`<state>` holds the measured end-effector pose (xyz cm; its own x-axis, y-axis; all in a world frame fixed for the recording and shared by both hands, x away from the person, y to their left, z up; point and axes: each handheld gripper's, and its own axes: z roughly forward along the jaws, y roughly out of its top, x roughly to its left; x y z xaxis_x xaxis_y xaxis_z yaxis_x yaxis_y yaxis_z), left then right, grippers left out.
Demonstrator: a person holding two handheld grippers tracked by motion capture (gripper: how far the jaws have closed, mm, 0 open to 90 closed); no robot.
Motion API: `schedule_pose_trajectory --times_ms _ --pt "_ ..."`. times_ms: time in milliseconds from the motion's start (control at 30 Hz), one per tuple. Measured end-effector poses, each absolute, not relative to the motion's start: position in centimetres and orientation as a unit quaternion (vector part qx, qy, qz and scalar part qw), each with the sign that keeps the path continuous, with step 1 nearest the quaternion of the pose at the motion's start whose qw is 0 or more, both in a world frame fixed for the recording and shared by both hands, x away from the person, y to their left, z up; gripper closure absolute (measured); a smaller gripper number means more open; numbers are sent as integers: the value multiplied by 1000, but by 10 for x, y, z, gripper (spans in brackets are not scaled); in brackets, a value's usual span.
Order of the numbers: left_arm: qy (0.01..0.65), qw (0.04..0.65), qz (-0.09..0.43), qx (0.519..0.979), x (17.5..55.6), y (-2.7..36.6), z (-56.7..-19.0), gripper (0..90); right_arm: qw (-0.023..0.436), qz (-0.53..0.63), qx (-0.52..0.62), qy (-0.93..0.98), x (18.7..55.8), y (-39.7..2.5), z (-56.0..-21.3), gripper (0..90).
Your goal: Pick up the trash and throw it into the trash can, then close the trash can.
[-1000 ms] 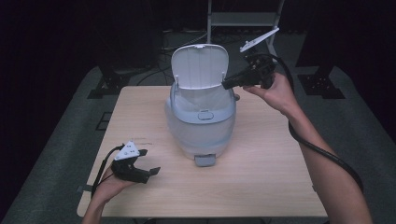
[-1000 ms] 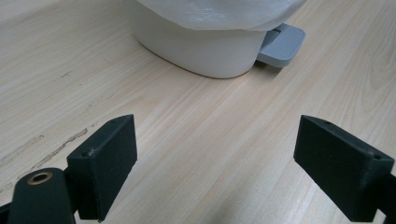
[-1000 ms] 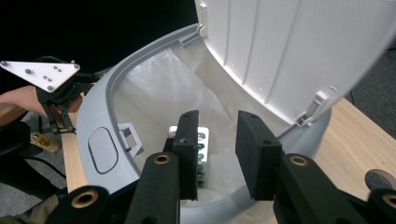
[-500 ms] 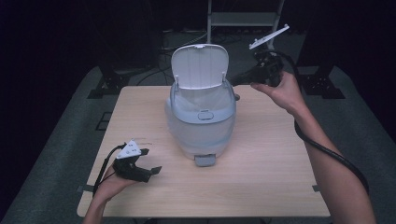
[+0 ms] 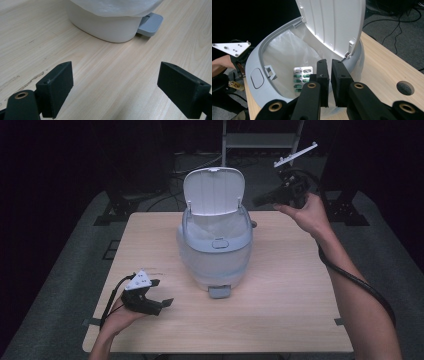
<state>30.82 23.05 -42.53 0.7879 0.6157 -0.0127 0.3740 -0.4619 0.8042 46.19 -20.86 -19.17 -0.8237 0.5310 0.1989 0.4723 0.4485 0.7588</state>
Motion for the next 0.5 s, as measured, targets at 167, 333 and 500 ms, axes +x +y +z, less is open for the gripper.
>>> schedule_pose_trajectory --times_ms 167,333,500 --pt "293 428 142 843 308 231 -425 124 36 435 300 848 465 -210 -188 836" --pt "294 428 142 843 308 232 -425 124 38 430 306 849 472 -210 -184 837" --pt "296 430 143 841 310 234 -425 124 39 433 309 846 482 -210 -180 845"
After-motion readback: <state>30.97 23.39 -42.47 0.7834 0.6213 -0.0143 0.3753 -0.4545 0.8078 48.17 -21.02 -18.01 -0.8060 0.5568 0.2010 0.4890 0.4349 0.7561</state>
